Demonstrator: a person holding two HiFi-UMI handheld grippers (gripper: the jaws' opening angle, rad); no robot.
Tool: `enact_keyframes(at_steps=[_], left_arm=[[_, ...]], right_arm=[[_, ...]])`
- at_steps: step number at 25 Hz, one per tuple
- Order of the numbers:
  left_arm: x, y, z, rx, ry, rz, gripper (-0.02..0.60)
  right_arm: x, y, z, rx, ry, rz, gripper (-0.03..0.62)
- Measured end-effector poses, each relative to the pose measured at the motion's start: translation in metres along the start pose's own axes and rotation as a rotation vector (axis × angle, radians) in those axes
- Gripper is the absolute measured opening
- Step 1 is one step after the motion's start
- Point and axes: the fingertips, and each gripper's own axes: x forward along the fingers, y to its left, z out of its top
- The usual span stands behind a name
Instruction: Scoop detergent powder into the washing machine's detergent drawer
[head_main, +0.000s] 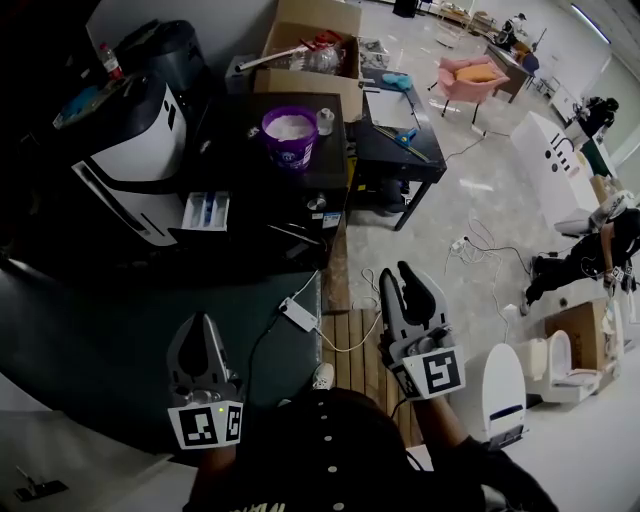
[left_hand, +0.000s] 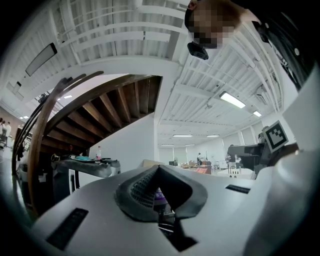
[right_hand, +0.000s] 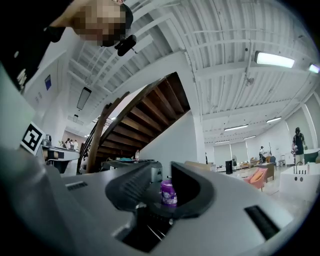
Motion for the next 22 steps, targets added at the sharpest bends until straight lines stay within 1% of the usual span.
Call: enact_keyframes(at_steps=[1, 2, 5, 7, 11, 15, 17, 22], left_arm=[[0.001, 0.001, 0.0, 0.001, 0.002, 0.001, 0.012], [0.003, 0.002, -0.001, 0.002, 0.003, 0.003, 0.012], [0.011, 0.006, -0.005, 0.007, 0.011, 0.008, 0.012], [0.014, 0.007, -0.009, 0.009, 0.022, 0.015, 0.012], [0.024, 0.008, -0.012, 0.018, 0.039, 0.037, 0.012], [0.033, 0.009, -0.018, 0.017, 0.049, 0.071, 0.012], [0.036, 0.009, -0.022, 0.016, 0.058, 0.079, 0.012], [0.049, 0.015, -0.03, 0.008, 0.086, 0.081, 0.012]], right_arm=[[0.002, -0.002, 0.0, -0.002, 0.002, -0.008, 0.205], [0.005, -0.004, -0.001, 0.0, 0.002, -0.01, 0.267], [0.012, -0.011, -0.005, 0.016, 0.005, -0.02, 0.247], [0.016, -0.015, -0.009, 0.014, 0.008, -0.023, 0.247], [0.028, -0.022, -0.016, 0.005, 0.004, 0.005, 0.239], [0.043, -0.027, -0.023, 0.033, 0.007, 0.039, 0.236], [0.051, -0.029, -0.026, 0.039, 0.004, 0.045, 0.225], [0.067, -0.034, -0.035, 0.06, 0.028, 0.036, 0.225]])
